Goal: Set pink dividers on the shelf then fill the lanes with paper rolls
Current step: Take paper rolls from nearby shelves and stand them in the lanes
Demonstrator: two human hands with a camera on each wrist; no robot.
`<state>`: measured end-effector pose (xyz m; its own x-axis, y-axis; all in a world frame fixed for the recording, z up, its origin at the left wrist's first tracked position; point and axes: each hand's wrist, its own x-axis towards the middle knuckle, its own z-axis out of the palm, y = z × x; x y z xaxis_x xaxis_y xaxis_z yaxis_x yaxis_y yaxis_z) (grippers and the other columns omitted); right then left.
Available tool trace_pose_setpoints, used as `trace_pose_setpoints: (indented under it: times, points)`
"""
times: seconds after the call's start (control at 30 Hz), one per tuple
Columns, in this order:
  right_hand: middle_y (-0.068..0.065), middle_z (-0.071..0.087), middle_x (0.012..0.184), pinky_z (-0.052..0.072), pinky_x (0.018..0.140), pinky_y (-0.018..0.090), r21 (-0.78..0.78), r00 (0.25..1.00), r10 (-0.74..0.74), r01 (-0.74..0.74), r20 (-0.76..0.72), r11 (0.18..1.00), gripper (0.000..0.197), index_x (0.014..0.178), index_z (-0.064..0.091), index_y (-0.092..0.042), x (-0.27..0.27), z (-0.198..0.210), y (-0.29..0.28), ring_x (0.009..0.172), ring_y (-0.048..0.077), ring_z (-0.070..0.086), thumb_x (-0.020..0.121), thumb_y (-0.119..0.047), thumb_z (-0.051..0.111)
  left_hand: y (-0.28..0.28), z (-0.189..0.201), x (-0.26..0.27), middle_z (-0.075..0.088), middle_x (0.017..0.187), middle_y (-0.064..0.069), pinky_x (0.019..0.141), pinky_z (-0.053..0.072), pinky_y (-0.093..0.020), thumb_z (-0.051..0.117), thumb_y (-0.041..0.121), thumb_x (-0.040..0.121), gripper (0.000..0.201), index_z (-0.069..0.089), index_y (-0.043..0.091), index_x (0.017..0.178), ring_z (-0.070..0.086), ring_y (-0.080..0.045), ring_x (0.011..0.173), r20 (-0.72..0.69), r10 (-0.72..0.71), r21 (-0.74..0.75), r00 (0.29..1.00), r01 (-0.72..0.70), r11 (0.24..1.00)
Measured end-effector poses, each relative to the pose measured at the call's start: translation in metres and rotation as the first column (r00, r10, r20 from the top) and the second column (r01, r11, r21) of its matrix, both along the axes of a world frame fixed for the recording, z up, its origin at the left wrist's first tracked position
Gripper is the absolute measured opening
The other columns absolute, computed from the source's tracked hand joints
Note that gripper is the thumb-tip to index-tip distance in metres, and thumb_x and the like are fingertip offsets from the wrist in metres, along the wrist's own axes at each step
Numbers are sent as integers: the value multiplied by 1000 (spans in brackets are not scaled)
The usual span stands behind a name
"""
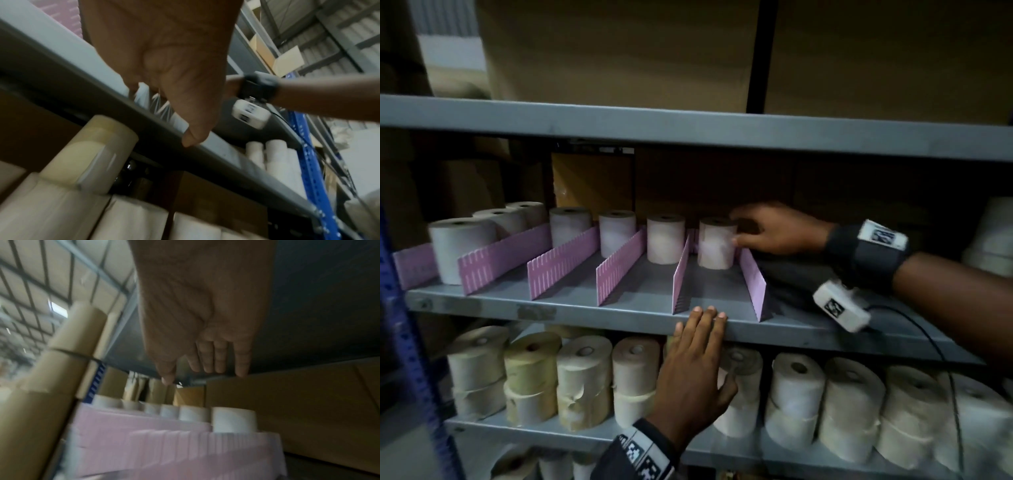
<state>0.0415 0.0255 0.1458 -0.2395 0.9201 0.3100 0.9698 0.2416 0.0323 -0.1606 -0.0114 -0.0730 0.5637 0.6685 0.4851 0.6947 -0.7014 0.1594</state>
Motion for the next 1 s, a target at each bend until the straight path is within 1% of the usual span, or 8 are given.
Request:
trace_pose_setpoints:
  times: [0.13, 0.3, 0.4, 0.47, 0.6, 0.73, 0.83, 1.0]
  points:
    - [3, 57, 141, 40, 108, 31, 161, 1000, 3, -3, -3, 987, 58, 136, 56, -17, 2, -13, -77, 129, 18, 52, 88, -49, 64, -12, 14, -8, -5, 172, 8, 126, -5, -33, 47, 54, 97, 85, 3, 27, 164, -11, -12, 158, 72, -41, -60, 997, 45, 997]
    - [-6, 65, 128, 45, 95, 23, 254, 975, -182, 209, -125, 944, 55, 127, 62, -26, 22, -50, -162, 107, 2, 58, 85, -60, 58, -48, 25, 5, 17, 168, 13, 125, 9, -21, 58, 47, 98, 76, 20, 28, 162, 11, -2, 155, 287, -236, -76, 928, 268, 960]
    - [-8, 66, 125, 49, 92, 26, 225, 930, -309, 350, -197, 909, 61, 127, 63, -28, 42, -69, -206, 113, 8, 60, 81, -67, 49, -77, 33, 29, 35, 160, 15, 118, 24, -14, 64, 44, 96, 68, 36, 29, 156, 31, 0, 149, 362, -329, -62, 872, 374, 925]
    - [-12, 65, 125, 46, 86, 20, 216, 894, -379, 429, -239, 877, 55, 126, 63, -30, 60, -79, -228, 112, 5, 60, 83, -64, 54, -92, 40, 46, 45, 154, 17, 112, 28, -9, 63, 46, 96, 59, 44, 32, 151, 41, 0, 142, 379, -378, -69, 845, 433, 899]
    - [-16, 66, 121, 48, 80, 20, 229, 820, -464, 549, -335, 804, 52, 121, 66, -31, 105, -90, -262, 105, -1, 60, 82, -63, 56, -113, 56, 86, 51, 142, 27, 110, 36, -20, 47, 61, 91, 51, 55, 42, 138, 47, 5, 132, 361, -465, -61, 809, 518, 853]
    - [-15, 69, 113, 42, 73, 10, 294, 756, -485, 632, -440, 718, 45, 117, 69, -29, 158, -91, -281, 102, 0, 62, 83, -57, 60, -123, 77, 132, 62, 123, 28, 96, 35, -5, 42, 66, 84, 53, 67, 40, 122, 54, 7, 118, 382, -523, -64, 762, 586, 808]
    - [-12, 70, 108, 43, 72, 18, 354, 716, -479, 680, -508, 642, 34, 113, 71, -28, 198, -85, -288, 95, 3, 62, 84, -46, 68, -120, 89, 177, 61, 114, 29, 89, 33, 1, 57, 56, 92, 37, 68, 36, 122, 55, 6, 113, 381, -559, -32, 737, 614, 788]
    - [-7, 68, 106, 38, 73, 23, 439, 697, -468, 711, -543, 550, 35, 115, 70, -25, 267, -64, -288, 73, -3, 53, 85, -44, 69, -107, 112, 268, 69, 120, 16, 94, 51, -26, 62, 50, 93, 41, 68, 29, 127, 63, -3, 110, 424, -579, -60, 696, 660, 749]
